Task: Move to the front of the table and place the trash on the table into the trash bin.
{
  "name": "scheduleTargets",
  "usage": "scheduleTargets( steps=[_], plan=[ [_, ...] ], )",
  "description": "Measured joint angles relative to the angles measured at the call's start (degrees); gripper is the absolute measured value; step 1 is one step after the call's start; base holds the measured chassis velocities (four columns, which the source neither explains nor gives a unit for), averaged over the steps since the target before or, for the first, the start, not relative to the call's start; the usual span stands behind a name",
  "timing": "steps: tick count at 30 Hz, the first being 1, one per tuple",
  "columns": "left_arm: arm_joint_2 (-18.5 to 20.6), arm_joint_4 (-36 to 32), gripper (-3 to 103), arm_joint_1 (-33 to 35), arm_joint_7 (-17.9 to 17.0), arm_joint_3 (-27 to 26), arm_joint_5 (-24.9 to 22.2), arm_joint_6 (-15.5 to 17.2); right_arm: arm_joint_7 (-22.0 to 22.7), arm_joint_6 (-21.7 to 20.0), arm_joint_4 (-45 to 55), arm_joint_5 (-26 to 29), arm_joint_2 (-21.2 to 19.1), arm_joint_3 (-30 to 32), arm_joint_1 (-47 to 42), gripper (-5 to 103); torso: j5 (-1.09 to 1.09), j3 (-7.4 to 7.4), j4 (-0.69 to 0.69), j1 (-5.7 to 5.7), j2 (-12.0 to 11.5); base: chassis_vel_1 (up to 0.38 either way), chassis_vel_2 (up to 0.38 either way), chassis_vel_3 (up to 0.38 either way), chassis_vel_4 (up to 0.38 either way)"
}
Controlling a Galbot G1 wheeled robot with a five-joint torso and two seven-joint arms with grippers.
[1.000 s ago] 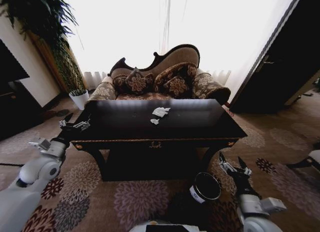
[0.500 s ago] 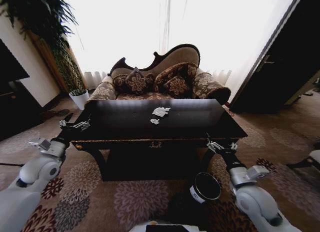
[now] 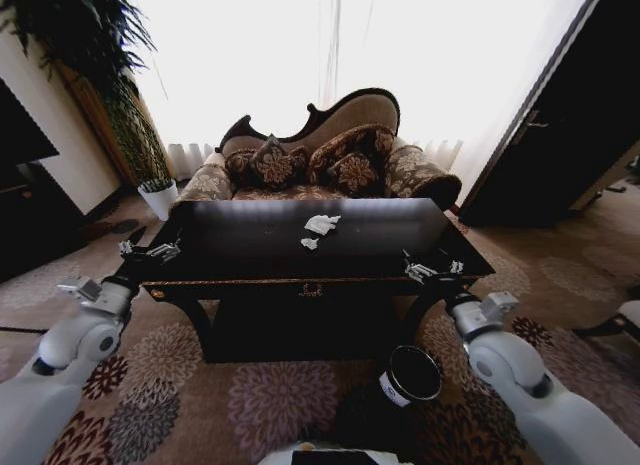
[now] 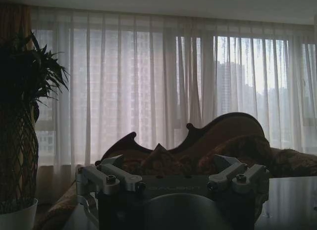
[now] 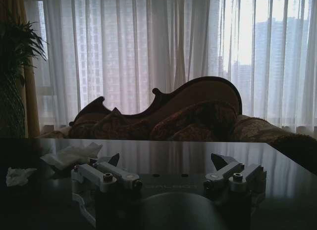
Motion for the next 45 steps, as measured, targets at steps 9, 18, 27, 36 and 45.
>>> scheduleTargets(
  steps=[9, 18, 27, 36, 45],
  plan=[
    [0.0, 0.0, 100, 0.0, 0.02, 0.0, 0.0, 0.0, -0.11, -1.35, -6.37, 2.8, -5.1, -14.4, 15.53, 100, -0.01, 0.0, 0.0, 0.0, 0.0, 0.0, 0.0, 0.0, 0.0],
    [0.0, 0.0, 100, 0.0, 0.01, 0.0, 0.0, 0.0, 0.72, -2.42, -12.89, 4.48, -5.11, -30.74, 31.39, 100, 0.0, 0.0, 0.0, 0.0, 0.0, 0.0, 0.0, 0.0, 0.0],
    [0.0, 0.0, 100, 0.0, -0.01, 0.0, 0.0, 0.0, 0.23, -2.58, -21.06, 5.98, -3.75, -45.85, 47.51, 100, -0.01, 0.0, 0.01, 0.0, 0.0, 0.0, 0.0, 0.0, 0.0],
    [0.0, 0.0, 100, 0.0, 0.0, 0.0, 0.0, 0.0, -1.07, -2.26, -29.43, 6.82, 0.48, -54.97, 57.99, 100, -0.01, 0.0, 0.01, -0.01, 0.0, 0.0, 0.0, 0.0, 0.0],
    [0.0, 0.0, 100, 0.0, -0.01, 0.0, 0.0, 0.0, -1.59, -1.94, -35.02, 7.86, 4.21, -61.69, 66.27, 100, -0.01, 0.0, 0.01, 0.0, 0.0, 0.0, 0.0, 0.0, 0.0]
  ],
)
